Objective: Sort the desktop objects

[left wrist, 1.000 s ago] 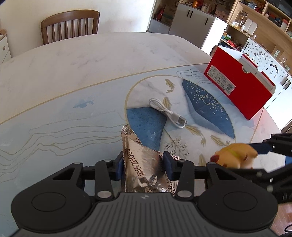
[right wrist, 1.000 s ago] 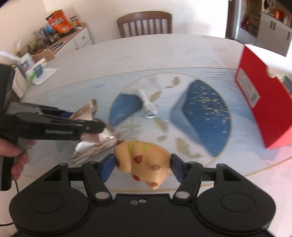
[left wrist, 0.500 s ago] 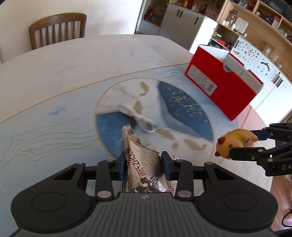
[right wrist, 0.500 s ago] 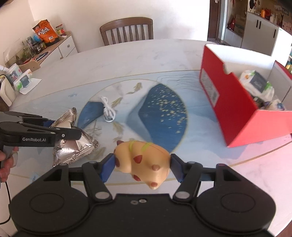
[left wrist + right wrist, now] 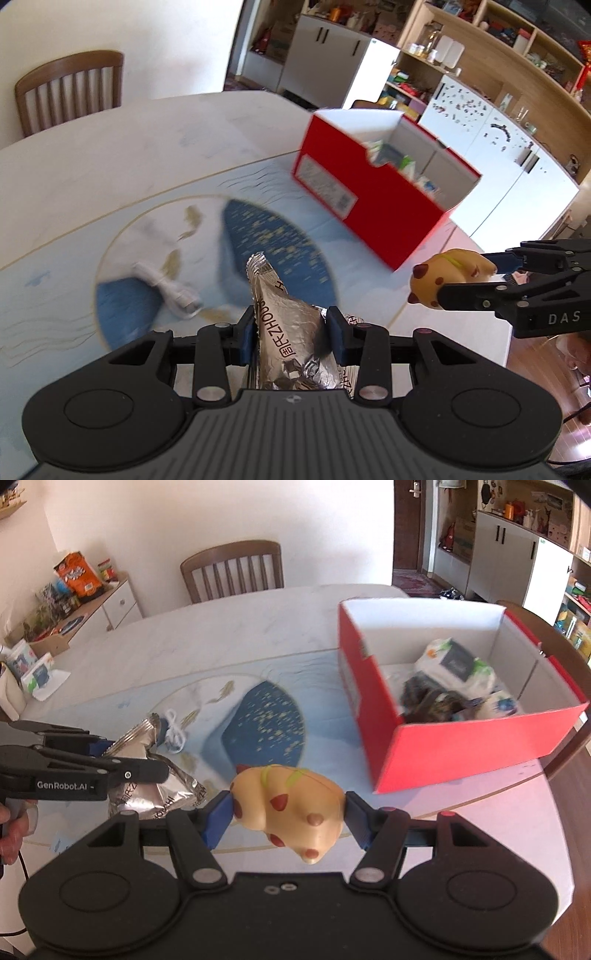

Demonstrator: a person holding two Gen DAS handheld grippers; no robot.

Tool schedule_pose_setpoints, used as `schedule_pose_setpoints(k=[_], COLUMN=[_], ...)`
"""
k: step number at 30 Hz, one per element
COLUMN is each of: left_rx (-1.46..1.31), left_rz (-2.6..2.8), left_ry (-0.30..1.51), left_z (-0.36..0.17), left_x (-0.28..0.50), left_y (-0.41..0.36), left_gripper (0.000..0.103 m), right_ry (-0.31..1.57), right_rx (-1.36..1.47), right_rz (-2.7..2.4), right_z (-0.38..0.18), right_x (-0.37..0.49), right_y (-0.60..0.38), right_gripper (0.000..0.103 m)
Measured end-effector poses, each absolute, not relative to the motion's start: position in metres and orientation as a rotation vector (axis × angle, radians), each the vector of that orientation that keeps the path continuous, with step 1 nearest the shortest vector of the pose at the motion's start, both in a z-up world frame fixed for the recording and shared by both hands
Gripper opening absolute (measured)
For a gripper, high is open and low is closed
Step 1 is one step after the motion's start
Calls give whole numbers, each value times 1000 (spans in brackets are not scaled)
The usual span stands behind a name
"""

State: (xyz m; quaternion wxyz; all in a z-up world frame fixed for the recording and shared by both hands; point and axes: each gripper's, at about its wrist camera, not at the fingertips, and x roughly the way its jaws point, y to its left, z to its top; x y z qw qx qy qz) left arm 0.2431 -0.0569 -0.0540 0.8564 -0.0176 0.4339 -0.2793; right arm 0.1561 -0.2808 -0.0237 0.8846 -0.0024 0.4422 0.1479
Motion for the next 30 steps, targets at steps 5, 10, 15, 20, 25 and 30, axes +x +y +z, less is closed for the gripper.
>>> schedule_pose_setpoints(k=[5, 10, 15, 20, 25, 30], left_rx=[-39, -41, -46, -46, -33, -10], left_rz=[-619, -636, -657, -675, -693, -704], left_ry=[879, 848, 822, 800, 785, 777], left_z=[-37, -21, -5, 8, 17, 22], left_x=[247, 256, 268, 282, 294, 305], left_y=[-85, -111, -138, -167, -197, -226], left_gripper=[37, 37, 37, 37, 38, 38], right_ry=[893, 862, 836, 813, 796, 789], right_rx=[-5, -6, -1, 1, -8, -14], right_rz=[303, 298, 282, 269, 251, 240], right_z=[-9, 6, 14, 21, 26, 29], right_x=[164, 176, 192, 206, 220, 232], right_y=[-306, -332, -359, -384, -408, -428], right_gripper=[64, 64, 64, 64, 64, 64])
